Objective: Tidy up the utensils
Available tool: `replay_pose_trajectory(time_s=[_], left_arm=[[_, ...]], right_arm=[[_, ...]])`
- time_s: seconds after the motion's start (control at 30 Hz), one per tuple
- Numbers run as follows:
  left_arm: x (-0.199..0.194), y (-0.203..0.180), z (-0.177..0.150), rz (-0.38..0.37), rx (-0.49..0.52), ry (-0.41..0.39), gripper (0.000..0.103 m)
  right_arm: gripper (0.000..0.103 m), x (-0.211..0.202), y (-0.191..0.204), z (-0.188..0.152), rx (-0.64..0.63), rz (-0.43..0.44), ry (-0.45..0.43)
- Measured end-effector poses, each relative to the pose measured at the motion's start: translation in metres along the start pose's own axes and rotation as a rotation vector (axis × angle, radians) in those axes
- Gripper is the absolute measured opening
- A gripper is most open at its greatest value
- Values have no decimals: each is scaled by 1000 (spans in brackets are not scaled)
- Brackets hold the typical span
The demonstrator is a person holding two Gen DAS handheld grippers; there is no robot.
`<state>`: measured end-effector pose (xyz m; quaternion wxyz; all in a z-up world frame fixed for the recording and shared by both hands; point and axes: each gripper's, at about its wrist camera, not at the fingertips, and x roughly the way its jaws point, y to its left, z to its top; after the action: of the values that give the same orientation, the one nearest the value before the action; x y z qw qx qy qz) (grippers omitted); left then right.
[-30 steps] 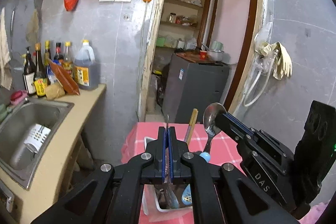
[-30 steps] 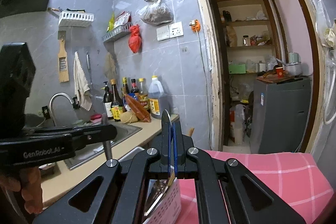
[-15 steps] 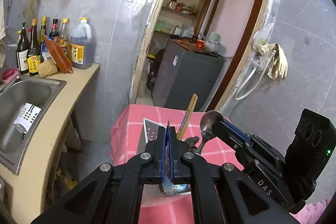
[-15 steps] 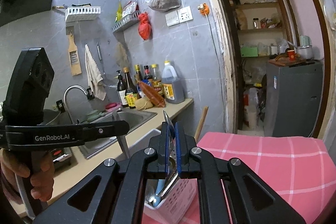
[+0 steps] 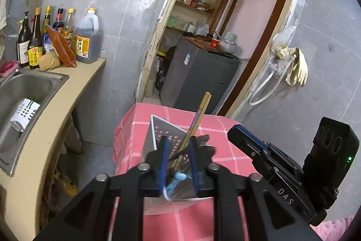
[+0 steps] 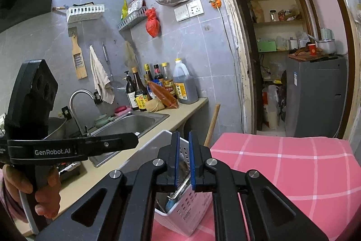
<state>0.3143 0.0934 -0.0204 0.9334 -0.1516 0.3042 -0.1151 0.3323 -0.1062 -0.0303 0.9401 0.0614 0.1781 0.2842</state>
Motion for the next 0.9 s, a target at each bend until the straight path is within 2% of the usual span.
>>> replay_pose_trajectory(time_s=[0.13,0.2,0.27,0.33,0.57,0.63,0.67,0.73,0.8,0.9], left_arm=[[-5,1,1,-8,-17,-28,37],[-7,1,2,-4,-15,-40,39],[-10,-1,3,7,-7,-52,43],[-13,-3,4,20,5,-72,50],[-24,-10,8,42,35,-108,65],[-28,-13,8,45,46,-117,73],[-29,-15,8,46,52,-120,76],[-33,-18,8,57,65,-135,90],[-37,-20,8,61,69,-146,97],[-41,-24,7,64,75,-154,98]], right_arm=[[11,-4,-1,2,5,-15,-7],[25,-7,-1,4,10,-25,-13],[30,-10,-1,6,17,-34,-24],[31,-15,-2,8,25,-47,-33],[52,-36,-6,21,46,-113,-65],[57,-43,-8,24,49,-141,-73],[62,-46,-8,25,50,-149,-75],[69,-55,-9,28,55,-182,-83],[82,-63,-11,30,65,-210,-91],[90,-77,-14,32,76,-238,-104]])
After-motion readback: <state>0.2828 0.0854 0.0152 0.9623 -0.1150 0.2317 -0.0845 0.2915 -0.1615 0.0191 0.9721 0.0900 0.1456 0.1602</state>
